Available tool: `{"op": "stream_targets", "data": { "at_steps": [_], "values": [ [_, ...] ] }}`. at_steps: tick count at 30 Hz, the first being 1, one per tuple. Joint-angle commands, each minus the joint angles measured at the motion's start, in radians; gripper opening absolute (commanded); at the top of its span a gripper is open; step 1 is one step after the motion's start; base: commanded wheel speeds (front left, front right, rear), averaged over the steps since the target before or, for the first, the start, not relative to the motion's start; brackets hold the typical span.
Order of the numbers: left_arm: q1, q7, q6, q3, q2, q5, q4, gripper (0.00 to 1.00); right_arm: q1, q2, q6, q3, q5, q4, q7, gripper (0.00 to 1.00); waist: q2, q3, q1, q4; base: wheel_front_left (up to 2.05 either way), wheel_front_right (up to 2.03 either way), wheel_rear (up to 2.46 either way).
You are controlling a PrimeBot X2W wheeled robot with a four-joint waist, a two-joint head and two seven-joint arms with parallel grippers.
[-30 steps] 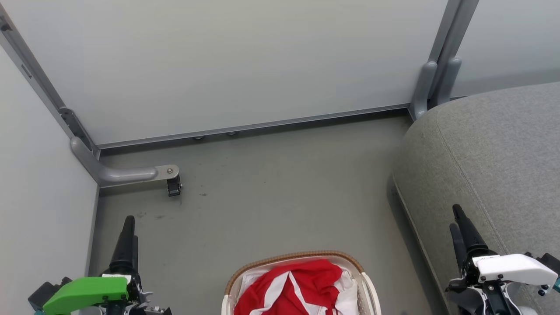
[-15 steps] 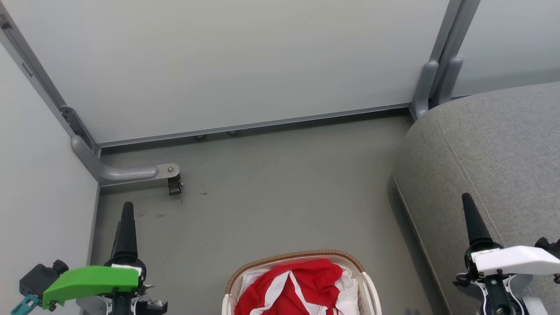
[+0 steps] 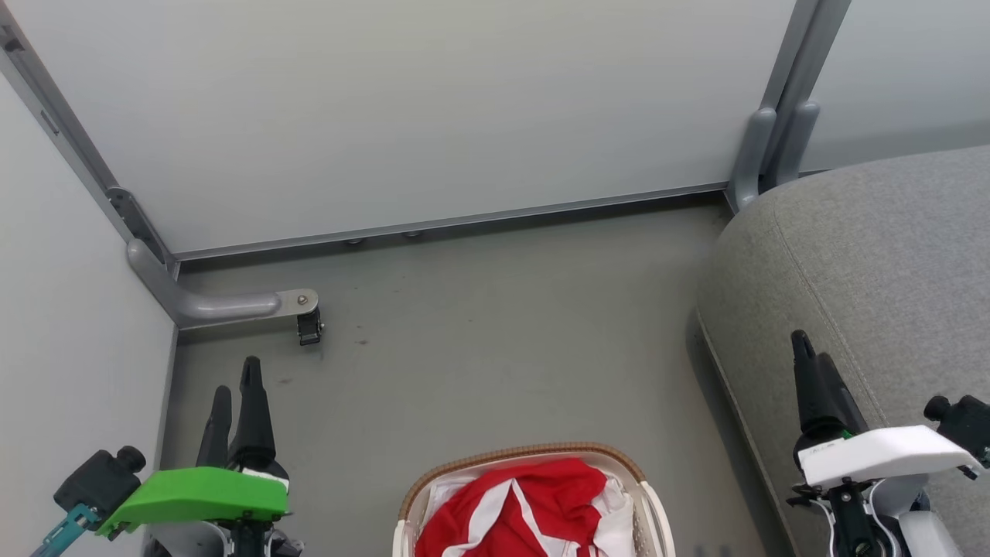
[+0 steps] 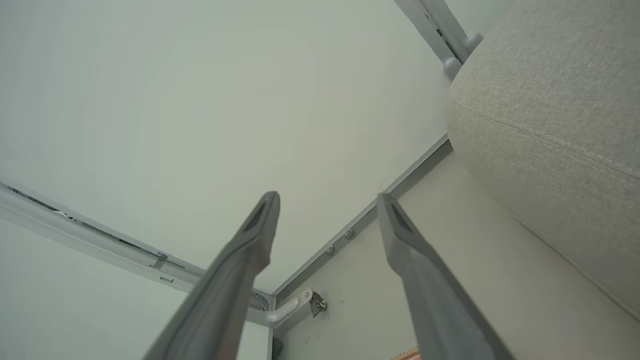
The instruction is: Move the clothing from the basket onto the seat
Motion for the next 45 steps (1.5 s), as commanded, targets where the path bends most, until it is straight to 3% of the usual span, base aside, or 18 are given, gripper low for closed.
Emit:
{"op": "stream_targets", "data": {
  "at_steps": [1,20,45],
  "values": [
    [0.006,-0.010,0.008,-0.004,0.006,0.039,-0.015,1.00,0.003,-0.007,0.000,0.009,-0.038,-0.019,-0.011,1.00,0.0000,0.000,0.0000,0.000,0.00,0.00,0.00],
    [0.034,-0.065,0.037,-0.031,0.008,0.272,-0.014,1.00,0.018,-0.010,0.000,0.054,-0.297,-0.003,-0.066,1.00,0.0000,0.000,0.0000,0.002,0.00,0.00,0.00],
    [0.060,-0.125,0.059,-0.064,0.010,0.471,0.009,1.00,0.031,-0.013,0.000,0.085,-0.531,0.022,-0.126,1.00,0.0000,0.004,0.0000,0.005,0.00,0.00,0.00]
  ]
}}
